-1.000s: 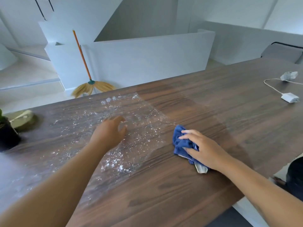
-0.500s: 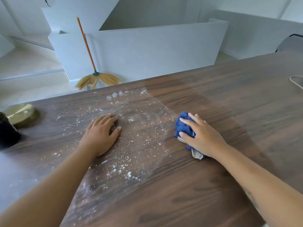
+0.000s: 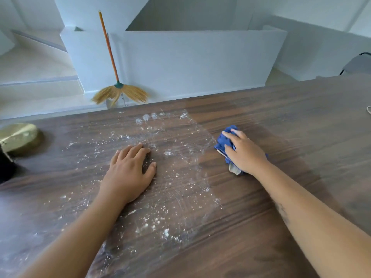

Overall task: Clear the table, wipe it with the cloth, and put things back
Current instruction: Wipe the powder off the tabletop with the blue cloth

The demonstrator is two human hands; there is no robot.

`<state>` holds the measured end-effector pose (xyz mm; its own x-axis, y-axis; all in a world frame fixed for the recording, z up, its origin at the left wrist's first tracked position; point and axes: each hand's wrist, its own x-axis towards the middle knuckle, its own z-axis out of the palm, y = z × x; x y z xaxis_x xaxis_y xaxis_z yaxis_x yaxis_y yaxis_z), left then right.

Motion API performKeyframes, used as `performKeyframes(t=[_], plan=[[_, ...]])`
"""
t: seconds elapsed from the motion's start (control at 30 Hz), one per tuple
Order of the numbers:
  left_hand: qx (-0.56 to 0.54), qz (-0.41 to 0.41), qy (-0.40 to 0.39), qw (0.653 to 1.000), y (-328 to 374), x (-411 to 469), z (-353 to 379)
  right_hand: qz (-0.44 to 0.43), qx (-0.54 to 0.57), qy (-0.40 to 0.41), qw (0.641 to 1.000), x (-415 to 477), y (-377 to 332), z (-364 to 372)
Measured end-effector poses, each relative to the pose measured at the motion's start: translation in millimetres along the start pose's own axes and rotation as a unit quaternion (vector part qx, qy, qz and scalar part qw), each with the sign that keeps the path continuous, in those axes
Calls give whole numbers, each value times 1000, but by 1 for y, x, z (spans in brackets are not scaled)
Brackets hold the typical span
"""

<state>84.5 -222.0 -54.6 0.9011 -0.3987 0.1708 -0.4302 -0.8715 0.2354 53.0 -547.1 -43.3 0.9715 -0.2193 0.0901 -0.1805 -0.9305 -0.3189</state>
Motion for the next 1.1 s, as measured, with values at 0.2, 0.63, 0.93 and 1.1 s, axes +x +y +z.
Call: performKeyframes(t=[0.2,0.63,0.93,1.1], plan=[[1,-2,2,1000,-2,-1,-2,-110,3,-26,994,-18,-71,22],[-3,-1,1,1000,-2,0,-1,-27,-13,-23,999,55,-70,31],[-72,-34,-27,996,-17,7,-17,-122,45,-73,989,-2,-35,14],[4,-58,-26,998,-49,37,-28,-8,16,-2,1000,73,-74,43]])
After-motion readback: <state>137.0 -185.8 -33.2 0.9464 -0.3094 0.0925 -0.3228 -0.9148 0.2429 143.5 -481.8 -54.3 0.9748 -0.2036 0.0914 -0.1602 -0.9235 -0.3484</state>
